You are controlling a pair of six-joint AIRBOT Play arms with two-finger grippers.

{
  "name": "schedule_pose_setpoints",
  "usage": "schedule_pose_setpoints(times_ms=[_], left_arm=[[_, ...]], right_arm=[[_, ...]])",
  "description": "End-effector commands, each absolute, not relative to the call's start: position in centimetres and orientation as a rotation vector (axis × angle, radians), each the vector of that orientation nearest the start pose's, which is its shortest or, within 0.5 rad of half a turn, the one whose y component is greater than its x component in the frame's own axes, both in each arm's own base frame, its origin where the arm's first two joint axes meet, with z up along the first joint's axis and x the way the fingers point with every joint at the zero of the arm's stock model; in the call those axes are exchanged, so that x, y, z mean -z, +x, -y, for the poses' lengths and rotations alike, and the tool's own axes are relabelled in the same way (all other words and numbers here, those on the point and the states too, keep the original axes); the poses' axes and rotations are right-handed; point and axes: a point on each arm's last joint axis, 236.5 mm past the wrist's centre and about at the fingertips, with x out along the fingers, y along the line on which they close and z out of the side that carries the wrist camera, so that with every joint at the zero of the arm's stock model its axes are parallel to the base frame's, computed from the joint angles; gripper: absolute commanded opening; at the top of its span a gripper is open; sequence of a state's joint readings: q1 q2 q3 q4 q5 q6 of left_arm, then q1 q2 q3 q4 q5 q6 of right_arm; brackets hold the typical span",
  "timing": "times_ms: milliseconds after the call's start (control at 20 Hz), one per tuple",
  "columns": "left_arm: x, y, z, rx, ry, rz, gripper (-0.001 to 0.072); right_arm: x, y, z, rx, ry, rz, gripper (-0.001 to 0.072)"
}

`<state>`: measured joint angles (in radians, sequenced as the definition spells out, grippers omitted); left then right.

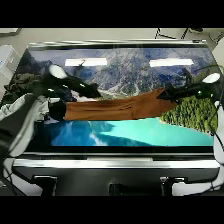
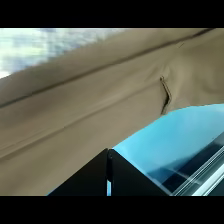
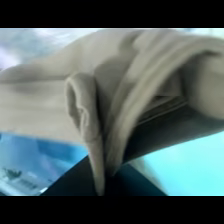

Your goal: Fold the clothes and pants, and hang the long-sleeved shirts on hangers.

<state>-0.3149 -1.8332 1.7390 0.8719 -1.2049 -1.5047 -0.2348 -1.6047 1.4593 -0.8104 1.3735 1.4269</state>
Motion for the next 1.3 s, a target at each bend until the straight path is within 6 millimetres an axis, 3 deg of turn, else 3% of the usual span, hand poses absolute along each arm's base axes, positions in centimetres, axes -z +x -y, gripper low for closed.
schedule_pose_setpoints(times_ms=[0, 200, 400, 500, 600, 650, 750, 850, 900, 1000, 1100, 1150, 1250], left_arm=[[5.1, 42.4, 37.9, 0.691, -0.453, -1.412, 0.003], [8.3, 38.6, 47.5, 0.738, -0.716, -1.475, 0.003], [7.5, 34.9, 56.3, 0.711, -1.087, -1.491, 0.003], [6.3, 34.8, 58.5, 0.694, -1.174, -1.426, 0.0029], [5.7, 35.5, 58.1, 0.768, -1.1, -1.365, 0.0027], [5.6, 36.0, 57.1, 0.806, -1.043, -1.357, 0.0026], [5.6, 38.4, 52.6, 0.846, -0.858, -1.343, 0.0026], [4.6, 42.6, 44.8, 0.788, -0.644, -1.306, 0.0026], [3.3, 45.1, 39.9, 0.727, -0.546, -1.274, 0.0026], [-0.8, 48.7, 30.4, 0.604, -0.422, -1.194, 0.0026], [-6.2, 50.2, 23.0, 0.519, -0.388, -1.108, 0.0027], [-8.8, 49.9, 20.3, 0.498, -0.393, -1.08, 0.0027], [-12.5, 48.1, 17.3, 0.506, -0.353, -1.057, 0.0028]], right_arm=[[-10.4, 41.3, -9.1, -0.446, 0.686, -1.26, 0.0041], [-16.0, 37.5, -11.9, -0.479, 0.669, -1.221, 0.0041], [-18.6, 34.8, -12.0, -0.459, 0.647, -1.201, 0.0041], [-18.3, 34.7, -11.5, -0.426, 0.634, -1.205, 0.0041], [-17.7, 35.7, -11.2, -0.408, 0.643, -1.197, 0.0041], [-17.4, 36.4, -11.3, -0.409, 0.657, -1.195, 0.0041], [-16.8, 37.9, -12.4, -0.465, 0.714, -1.194, 0.0041], [-16.3, 39.9, -13.6, -0.526, 0.788, -1.175, 0.0041], [-15.7, 41.0, -14.5, -0.55, 0.825, -1.175, 0.0041], [-13.4, 42.4, -17.3, -0.598, 0.835, -1.202, 0.0041], [-10.0, 43.0, -21.7, -0.636, 0.856, -1.277, 0.0041], [-8.1, 43.1, -24.4, -0.658, 0.871, -1.313, 0.0042], [-4.6, 43.2, -29.6, -0.701, 0.911, -1.355, 0.0043]])
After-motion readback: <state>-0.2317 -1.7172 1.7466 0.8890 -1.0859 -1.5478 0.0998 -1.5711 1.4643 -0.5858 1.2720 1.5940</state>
